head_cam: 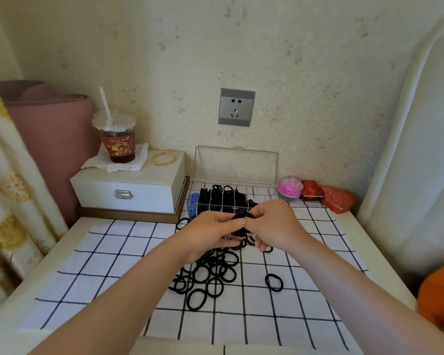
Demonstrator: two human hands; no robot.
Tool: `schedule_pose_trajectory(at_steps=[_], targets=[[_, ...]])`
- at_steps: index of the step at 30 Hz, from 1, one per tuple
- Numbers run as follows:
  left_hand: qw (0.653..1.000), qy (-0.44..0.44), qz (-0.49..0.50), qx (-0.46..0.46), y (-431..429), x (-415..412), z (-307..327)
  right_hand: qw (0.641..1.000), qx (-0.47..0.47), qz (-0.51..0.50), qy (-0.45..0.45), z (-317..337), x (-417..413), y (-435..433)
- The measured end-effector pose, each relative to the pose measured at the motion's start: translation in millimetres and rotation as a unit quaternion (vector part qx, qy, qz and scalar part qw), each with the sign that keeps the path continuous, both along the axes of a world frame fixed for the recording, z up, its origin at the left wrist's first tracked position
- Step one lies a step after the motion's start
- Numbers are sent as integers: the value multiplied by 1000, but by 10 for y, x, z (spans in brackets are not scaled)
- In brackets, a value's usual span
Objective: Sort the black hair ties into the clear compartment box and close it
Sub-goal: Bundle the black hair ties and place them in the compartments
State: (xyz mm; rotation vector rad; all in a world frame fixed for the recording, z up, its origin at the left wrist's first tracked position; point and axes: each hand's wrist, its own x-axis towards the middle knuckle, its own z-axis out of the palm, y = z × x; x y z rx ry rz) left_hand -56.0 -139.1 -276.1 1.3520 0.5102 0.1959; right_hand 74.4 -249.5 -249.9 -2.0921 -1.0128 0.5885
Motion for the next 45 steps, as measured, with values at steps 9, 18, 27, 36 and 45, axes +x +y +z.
schedule_pose_trajectory(at_steps=[9,18,27,36,45], targets=[[999,17,9,32,65,-41,32,993,13,45,104,122,57,-52],[999,-25,-27,18,56,-73,111,965,26,84,248,121,111,-93],[990,13,93,105,39,-54,115,943,22,40,330,151,85,-47],[987,7,58,149,53,-12,204,958,34,-7,284,225,274,34],[903,67,85,416,451,426,147,979,99,-141,105,149,772,450]])
